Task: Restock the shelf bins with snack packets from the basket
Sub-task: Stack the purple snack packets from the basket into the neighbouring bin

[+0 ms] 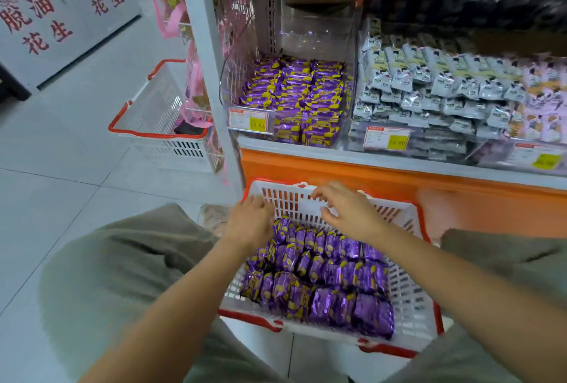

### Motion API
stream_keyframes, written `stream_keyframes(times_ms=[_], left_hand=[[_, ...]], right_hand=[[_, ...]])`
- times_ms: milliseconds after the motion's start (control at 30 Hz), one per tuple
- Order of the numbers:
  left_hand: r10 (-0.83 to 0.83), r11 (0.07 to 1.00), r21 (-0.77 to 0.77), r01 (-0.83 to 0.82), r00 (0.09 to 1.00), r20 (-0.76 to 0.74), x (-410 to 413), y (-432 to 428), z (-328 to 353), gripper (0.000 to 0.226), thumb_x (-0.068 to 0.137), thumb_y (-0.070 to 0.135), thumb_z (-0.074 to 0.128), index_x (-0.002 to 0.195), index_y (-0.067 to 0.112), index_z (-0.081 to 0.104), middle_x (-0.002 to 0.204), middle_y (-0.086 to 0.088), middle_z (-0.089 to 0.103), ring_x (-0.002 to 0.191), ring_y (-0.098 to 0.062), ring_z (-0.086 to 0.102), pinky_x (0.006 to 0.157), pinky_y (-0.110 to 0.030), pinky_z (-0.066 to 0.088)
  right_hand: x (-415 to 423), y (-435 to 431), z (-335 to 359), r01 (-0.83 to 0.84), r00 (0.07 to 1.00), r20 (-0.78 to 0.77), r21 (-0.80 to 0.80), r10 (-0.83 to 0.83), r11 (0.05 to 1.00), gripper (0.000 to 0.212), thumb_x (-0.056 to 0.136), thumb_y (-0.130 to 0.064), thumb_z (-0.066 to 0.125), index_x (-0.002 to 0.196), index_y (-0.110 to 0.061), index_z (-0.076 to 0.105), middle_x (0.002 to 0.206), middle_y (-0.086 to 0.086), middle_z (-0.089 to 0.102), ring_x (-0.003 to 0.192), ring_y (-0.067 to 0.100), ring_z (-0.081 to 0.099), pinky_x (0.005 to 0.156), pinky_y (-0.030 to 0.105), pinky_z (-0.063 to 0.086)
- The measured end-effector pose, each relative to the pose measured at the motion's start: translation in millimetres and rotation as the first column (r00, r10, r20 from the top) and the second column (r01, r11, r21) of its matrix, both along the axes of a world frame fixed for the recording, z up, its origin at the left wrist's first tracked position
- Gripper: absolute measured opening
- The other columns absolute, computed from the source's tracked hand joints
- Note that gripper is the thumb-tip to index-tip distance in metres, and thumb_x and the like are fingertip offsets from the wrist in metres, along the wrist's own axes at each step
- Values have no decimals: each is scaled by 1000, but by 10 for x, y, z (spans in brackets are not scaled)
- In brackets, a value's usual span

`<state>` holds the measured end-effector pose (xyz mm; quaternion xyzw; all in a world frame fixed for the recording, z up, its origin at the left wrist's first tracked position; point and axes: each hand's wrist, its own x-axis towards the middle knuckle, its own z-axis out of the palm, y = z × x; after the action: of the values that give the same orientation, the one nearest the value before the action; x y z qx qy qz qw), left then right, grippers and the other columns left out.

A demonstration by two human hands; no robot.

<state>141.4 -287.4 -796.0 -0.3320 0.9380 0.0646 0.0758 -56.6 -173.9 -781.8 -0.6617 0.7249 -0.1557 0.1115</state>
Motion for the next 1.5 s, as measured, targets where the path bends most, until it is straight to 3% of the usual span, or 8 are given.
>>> stream_keyframes(times_ms=[133,233,400,567,767,1167,1333,1500], left_hand=[[47,971,217,-104,966,253,68,234,-499,61,92,31,53,147,14,33,143,-14,41,128,-32,42,106,-43,37],[12,942,309,-130,933,358,99,314,-783,68,93,38,54,151,17,25,155,-16,23,139,-35,28,111,-47,30],[43,936,307,-172,922,385,67,315,-1140,79,93,42,51,155,21,8,161,-15,2,147,-38,10,116,-55,21],[74,909,379,-175,961,266,-84,221,-1340,87,93,32,55,155,28,-5,163,-7,-2,148,-33,10,114,-50,25],[61,894,413,-175,960,274,-288,163,-1623,81,96,39,47,154,32,-8,162,-13,-1,148,-39,3,113,-58,23],[56,928,333,-165,948,314,-308,275,-1788,67,98,41,40,155,34,6,156,-10,26,148,-39,0,115,-56,15],[58,918,358,-168,952,299,-289,276,-1799,66,99,40,40,155,34,5,157,-10,24,148,-38,-1,115,-55,18],[55,911,376,-169,953,297,-289,276,-1789,67,98,39,41,155,33,5,158,-11,21,148,-38,-3,114,-56,20]], right_hand=[[-1,197,-558,93,990,34,590,-140,802,64,98,-33,53,151,-13,25,154,14,26,135,29,38,108,38,38],[-6,351,-962,79,982,45,787,-184,611,75,98,-38,52,154,-10,12,158,19,16,138,33,35,107,34,37],[-28,539,-1393,181,952,-10,825,-306,536,68,94,-40,57,147,-8,29,151,20,27,135,35,38,105,34,38],[-178,522,-1669,285,874,21,786,-486,548,80,96,-41,55,155,-15,8,161,17,-8,147,38,10,117,43,24],[-333,455,-1897,259,856,-21,882,-516,394,94,90,-57,56,156,-15,3,160,19,-1,147,38,8,115,44,22],[-243,547,-2038,408,863,-191,810,-467,422,105,73,-84,48,147,-11,28,153,17,22,142,36,17,107,52,33],[-109,476,-2071,419,907,-273,658,-321,625,83,79,-69,59,134,-10,42,136,13,38,126,31,32,101,43,33],[-60,434,-2074,357,868,22,666,-496,655,93,79,-49,74,145,-3,26,118,12,56,106,30,55,75,37,48]])
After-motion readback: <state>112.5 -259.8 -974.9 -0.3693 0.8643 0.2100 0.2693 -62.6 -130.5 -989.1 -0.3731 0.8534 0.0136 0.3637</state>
